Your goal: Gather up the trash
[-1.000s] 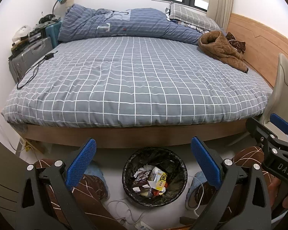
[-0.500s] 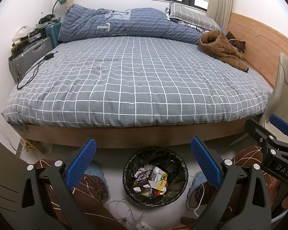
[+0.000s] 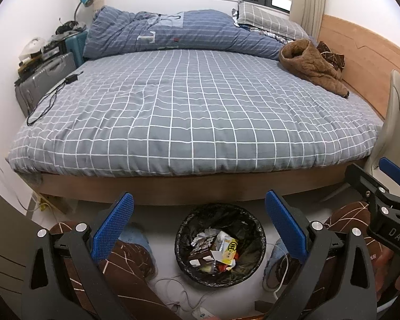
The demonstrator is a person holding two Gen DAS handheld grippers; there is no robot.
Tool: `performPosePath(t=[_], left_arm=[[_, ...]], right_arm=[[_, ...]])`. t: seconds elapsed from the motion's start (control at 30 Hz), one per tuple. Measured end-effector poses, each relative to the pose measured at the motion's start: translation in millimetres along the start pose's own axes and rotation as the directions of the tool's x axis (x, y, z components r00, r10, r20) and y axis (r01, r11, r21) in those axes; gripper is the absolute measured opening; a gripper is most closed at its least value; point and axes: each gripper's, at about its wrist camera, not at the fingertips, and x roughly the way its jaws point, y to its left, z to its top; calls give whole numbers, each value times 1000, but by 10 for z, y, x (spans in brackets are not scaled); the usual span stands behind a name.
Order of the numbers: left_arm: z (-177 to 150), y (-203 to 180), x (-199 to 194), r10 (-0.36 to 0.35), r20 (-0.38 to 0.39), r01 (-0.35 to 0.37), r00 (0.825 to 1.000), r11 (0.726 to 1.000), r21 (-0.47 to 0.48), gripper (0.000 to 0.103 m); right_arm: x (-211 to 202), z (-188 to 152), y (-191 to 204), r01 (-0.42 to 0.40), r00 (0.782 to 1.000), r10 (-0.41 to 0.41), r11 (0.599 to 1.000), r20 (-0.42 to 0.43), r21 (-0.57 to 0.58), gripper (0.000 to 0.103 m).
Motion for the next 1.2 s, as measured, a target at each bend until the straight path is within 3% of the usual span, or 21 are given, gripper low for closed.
performPosePath(t=[1.2], left_arm=[[-16,-18,35,-6,1,6,1000,1000,12,97]], right_arm=[[66,-24,27,-3,1000,3,1000,-8,-4,95]])
